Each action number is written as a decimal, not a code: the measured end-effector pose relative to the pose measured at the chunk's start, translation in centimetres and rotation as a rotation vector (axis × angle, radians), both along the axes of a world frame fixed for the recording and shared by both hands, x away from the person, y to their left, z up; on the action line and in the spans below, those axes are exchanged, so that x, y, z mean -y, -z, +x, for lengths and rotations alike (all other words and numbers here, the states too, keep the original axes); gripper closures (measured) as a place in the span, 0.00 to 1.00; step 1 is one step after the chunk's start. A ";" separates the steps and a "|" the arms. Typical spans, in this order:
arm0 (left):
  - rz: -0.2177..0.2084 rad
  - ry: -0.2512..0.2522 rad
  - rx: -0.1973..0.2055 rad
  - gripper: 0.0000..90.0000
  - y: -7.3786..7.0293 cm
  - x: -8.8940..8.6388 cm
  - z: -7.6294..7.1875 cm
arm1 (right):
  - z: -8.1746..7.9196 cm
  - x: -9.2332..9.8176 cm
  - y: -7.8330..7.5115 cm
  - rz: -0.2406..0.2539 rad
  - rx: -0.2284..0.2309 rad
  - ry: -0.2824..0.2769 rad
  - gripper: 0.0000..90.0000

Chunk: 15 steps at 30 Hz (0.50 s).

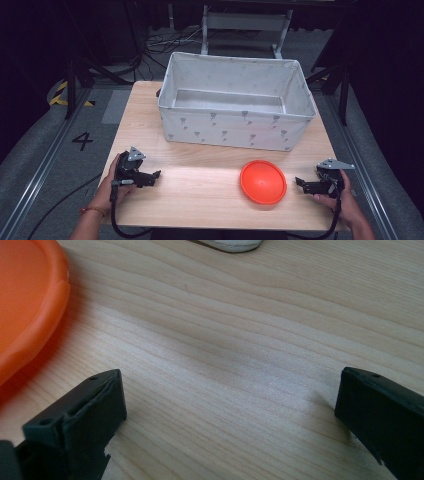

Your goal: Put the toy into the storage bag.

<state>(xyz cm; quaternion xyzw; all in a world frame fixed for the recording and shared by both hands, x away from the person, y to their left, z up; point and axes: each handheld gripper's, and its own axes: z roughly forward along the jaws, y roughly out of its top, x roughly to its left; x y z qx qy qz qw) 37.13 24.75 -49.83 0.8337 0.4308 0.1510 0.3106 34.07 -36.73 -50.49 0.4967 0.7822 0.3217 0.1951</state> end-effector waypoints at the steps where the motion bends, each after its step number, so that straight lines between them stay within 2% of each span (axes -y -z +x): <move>1: -0.002 0.008 -0.002 0.00 0.0 0.0 0.1 | 0.0 0.1 0.0 0.000 -0.001 -0.007 0.00; 4: -0.003 0.014 -0.004 0.00 0.0 -0.1 0.1 | 0.0 0.1 0.0 -0.002 -0.006 -0.019 0.00; 5: 0.001 0.029 0.003 0.00 0.0 -0.2 0.1 | 0.1 0.2 -0.1 -0.003 -0.007 -0.020 0.00; 7: 0.001 0.062 -0.009 0.00 0.0 -0.5 -0.3 | 0.1 0.2 -0.1 -0.004 -0.010 -0.024 0.00; 8: -0.010 0.067 -0.014 0.00 0.0 -0.5 -0.4 | 0.2 0.1 -0.1 -0.005 -0.015 -0.025 0.00; 10: 0.001 0.073 -0.004 0.00 0.0 -0.6 -0.3 | 0.2 0.1 -0.2 -0.008 -0.021 -0.027 0.00; 13: -0.005 0.079 -0.004 0.00 0.0 -0.6 -0.3 | 0.4 0.1 -0.3 -0.012 -0.033 -0.028 0.00; 15: -0.004 0.081 -0.005 0.00 0.0 -0.7 -0.2 | 0.3 0.1 -0.5 -0.009 -0.038 -0.023 0.07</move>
